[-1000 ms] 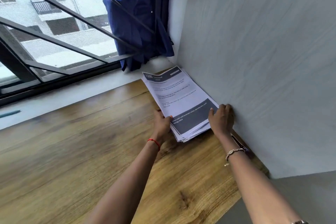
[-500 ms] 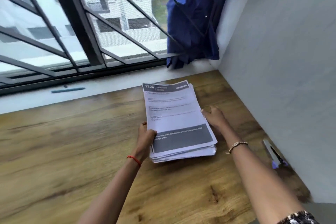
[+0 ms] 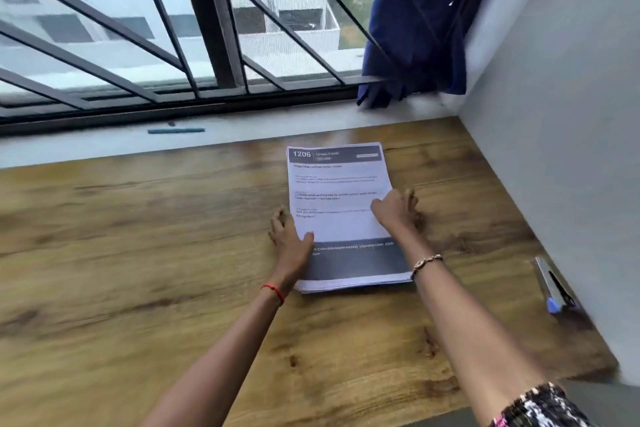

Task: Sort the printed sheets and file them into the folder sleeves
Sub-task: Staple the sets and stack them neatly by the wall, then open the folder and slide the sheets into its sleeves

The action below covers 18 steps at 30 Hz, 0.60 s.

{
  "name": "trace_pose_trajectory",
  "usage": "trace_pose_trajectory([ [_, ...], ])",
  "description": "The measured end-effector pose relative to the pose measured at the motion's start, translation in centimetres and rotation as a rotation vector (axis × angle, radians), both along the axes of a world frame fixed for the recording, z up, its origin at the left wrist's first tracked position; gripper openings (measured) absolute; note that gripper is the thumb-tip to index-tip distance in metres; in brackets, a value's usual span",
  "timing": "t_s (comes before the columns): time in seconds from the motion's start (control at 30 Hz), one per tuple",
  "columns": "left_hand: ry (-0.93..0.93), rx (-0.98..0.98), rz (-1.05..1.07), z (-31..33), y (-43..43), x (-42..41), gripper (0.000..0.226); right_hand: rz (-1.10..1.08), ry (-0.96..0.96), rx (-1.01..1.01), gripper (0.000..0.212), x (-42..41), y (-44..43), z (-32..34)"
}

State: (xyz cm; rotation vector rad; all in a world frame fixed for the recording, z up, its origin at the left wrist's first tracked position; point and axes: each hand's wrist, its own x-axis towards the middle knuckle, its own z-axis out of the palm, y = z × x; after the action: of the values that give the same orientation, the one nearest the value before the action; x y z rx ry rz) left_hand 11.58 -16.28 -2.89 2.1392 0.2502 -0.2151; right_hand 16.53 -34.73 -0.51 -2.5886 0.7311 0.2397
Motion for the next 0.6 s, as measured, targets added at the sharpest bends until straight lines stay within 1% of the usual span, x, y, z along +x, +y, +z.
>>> trace_pose_trajectory([
  [0.1,0.036,0.010,-0.068,0.0,0.5,0.9,0.071,-0.049,-0.038,0.025,0.039,-0.1,-0.3,-0.2],
  [0.17,0.035,-0.002,-0.141,0.1,0.6,1.4,0.070,-0.021,-0.067,0.055,0.037,-0.1,-0.7,-0.3],
  [0.3,0.014,-0.104,-0.200,0.2,0.1,1.2,0.075,0.015,-0.124,0.152,0.035,0.0,-1.8,-0.6],
  [0.4,-0.021,-0.170,-0.140,-0.1,-0.4,0.7,0.078,0.004,-0.162,0.203,0.035,0.1,-2.2,-0.8],
  [0.47,-0.029,-0.201,-0.098,-0.3,-0.3,0.8,0.075,0.010,-0.157,0.220,0.034,0.3,-2.2,-0.8],
  [0.6,-0.005,-0.387,0.050,-0.8,0.2,1.1,0.069,-0.013,-0.171,0.244,0.029,0.7,-2.2,-1.1],
])
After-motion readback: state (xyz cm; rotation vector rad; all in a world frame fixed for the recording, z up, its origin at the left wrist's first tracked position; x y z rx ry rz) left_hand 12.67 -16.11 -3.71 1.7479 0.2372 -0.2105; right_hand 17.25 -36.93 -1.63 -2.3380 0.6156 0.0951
